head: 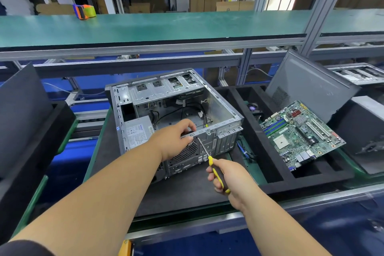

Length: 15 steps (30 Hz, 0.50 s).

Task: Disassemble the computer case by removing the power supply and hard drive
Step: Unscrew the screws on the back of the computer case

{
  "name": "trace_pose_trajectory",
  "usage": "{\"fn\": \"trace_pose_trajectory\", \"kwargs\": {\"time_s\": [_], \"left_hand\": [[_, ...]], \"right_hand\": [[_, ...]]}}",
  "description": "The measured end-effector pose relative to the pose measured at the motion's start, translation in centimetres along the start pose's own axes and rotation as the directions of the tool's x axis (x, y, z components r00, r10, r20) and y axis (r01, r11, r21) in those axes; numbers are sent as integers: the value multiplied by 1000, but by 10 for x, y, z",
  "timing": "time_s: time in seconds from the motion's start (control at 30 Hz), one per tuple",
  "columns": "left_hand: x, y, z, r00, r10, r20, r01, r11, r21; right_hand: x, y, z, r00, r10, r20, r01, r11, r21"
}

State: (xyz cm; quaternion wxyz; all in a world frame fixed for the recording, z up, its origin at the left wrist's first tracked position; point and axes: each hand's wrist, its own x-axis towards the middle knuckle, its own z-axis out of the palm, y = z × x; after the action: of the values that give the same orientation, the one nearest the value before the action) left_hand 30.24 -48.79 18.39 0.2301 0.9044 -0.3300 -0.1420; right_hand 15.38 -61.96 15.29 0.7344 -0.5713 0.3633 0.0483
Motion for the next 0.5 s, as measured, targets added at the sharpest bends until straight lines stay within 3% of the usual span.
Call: {"fn": "trace_pose_trajectory", "kwargs": {"time_s": [0.17,0.37,0.5], "left_hand": [[0,0,0,1000,-21,6,21,998,-53],[0,-2,1,999,-31,10,32,996,-89],[0,-1,0,1000,-29,11,30,995,-99]], "right_hand": [[-1,-6,-2,998,-58,-33,52,986,-160],[1,1,-8,978,-206,-20,200,969,-147],[0,-4,-5,995,-102,13,103,990,-99]]}}
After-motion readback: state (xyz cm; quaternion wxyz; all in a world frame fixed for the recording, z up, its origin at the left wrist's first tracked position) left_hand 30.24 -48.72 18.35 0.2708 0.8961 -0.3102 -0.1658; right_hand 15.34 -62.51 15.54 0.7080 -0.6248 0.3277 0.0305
